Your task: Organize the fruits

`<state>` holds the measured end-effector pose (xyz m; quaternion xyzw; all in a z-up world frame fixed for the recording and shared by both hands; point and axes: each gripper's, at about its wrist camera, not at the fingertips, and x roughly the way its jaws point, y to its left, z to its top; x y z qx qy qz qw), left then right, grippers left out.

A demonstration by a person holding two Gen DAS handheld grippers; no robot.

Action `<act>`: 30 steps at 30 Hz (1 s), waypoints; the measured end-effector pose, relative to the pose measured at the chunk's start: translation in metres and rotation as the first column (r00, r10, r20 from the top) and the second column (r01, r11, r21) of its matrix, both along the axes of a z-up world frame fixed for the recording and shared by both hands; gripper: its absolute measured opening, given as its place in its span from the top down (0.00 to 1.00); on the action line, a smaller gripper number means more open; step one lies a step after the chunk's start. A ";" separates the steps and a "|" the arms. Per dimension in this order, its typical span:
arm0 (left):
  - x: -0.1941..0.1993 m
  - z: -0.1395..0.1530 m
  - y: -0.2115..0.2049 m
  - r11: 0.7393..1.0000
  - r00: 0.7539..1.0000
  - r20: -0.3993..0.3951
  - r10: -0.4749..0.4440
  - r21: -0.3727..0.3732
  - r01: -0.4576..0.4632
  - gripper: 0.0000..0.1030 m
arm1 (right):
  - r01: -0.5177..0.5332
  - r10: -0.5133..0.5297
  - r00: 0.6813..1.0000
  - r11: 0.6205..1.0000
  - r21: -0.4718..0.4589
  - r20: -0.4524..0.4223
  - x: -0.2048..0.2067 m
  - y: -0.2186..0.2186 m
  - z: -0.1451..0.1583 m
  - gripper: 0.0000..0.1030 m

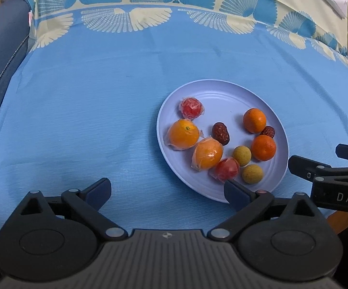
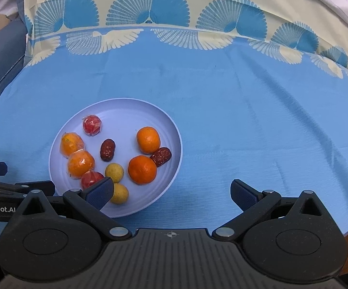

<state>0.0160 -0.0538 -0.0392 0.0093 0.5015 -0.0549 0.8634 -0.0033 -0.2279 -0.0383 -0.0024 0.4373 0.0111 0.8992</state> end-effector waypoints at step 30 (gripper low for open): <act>0.002 -0.001 0.000 0.999 1.000 -0.025 0.006 -0.034 -0.007 0.01 | -0.012 0.012 1.000 1.000 0.005 -0.020 0.002 0.002 -0.004 0.01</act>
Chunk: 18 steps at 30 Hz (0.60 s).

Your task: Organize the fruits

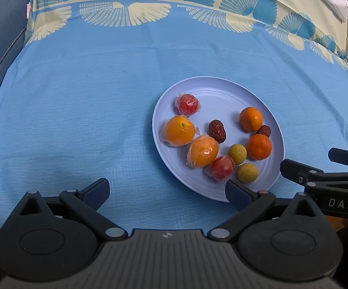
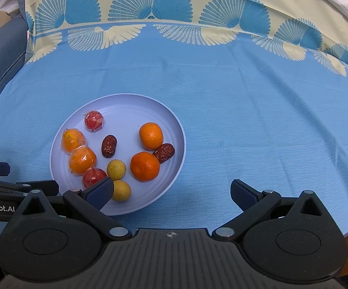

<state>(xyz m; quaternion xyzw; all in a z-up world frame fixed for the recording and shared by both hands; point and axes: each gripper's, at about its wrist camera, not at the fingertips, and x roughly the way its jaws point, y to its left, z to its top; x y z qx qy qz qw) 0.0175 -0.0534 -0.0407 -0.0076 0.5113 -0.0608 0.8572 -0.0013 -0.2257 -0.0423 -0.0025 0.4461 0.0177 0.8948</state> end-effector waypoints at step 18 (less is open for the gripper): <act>0.000 -0.002 0.001 1.000 1.000 -0.005 -0.001 -0.001 0.001 0.01 | 0.000 0.000 1.000 1.000 0.003 -0.007 0.000 0.000 -0.003 0.01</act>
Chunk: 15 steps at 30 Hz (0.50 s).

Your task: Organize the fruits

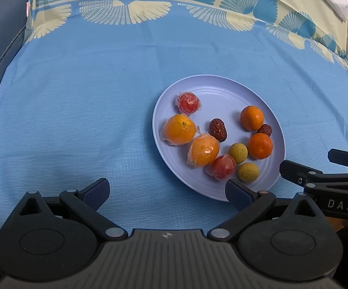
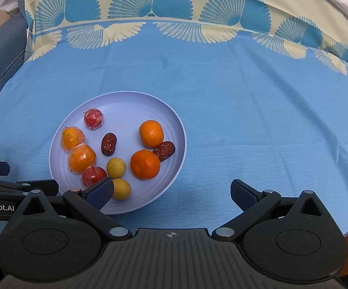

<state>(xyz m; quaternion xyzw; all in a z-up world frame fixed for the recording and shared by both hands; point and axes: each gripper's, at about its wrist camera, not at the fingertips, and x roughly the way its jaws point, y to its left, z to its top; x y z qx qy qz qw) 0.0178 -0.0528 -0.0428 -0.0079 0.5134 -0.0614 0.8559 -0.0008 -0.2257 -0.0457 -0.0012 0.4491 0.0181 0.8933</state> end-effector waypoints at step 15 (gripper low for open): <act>0.002 -0.002 -0.001 1.000 1.000 0.001 -0.009 -0.003 0.009 0.01 | 0.002 -0.002 1.000 1.000 -0.002 -0.008 0.002 0.000 -0.004 0.01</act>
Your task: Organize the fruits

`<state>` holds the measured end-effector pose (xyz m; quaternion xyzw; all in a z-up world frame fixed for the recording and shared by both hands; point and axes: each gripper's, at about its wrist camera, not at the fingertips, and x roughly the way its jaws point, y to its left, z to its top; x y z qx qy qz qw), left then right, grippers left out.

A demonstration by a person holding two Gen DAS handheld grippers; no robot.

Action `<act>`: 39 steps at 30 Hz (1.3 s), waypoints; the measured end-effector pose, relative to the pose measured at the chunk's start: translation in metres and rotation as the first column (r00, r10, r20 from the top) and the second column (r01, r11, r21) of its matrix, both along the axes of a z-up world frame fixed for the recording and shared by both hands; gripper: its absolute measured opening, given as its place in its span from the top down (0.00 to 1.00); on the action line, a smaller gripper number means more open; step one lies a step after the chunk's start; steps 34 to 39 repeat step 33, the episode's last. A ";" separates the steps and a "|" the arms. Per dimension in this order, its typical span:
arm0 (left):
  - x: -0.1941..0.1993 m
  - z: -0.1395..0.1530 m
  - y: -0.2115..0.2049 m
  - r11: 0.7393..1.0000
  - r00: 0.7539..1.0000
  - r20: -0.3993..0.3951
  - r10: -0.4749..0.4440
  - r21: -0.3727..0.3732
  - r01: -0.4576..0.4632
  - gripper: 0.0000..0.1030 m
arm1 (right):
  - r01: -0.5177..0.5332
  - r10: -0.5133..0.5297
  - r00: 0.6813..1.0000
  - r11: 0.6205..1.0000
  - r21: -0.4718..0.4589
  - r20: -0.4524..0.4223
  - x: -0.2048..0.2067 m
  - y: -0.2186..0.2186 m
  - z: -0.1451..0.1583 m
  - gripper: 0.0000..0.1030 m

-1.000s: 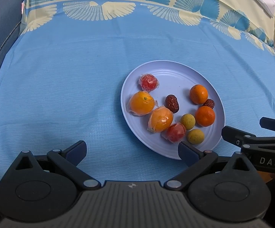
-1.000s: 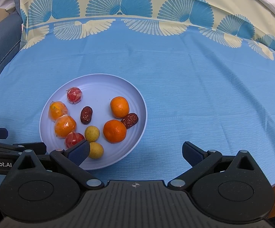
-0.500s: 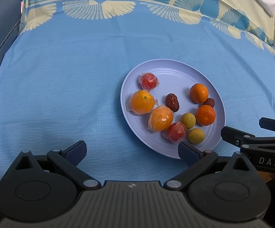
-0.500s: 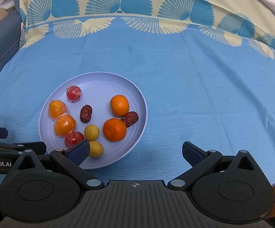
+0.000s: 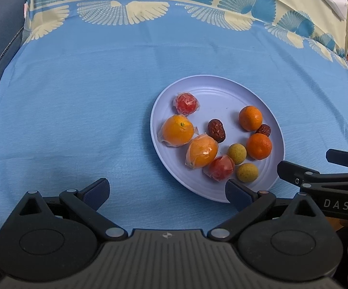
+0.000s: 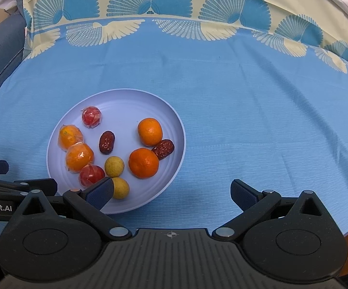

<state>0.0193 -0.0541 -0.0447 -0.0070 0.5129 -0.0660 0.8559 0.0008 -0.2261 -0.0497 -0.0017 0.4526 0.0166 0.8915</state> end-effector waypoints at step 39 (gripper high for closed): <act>-0.002 0.010 -0.003 0.999 0.997 0.057 -0.043 -0.016 0.044 0.01 | 0.013 -0.013 1.000 1.000 0.011 0.009 0.000 -0.003 0.003 0.01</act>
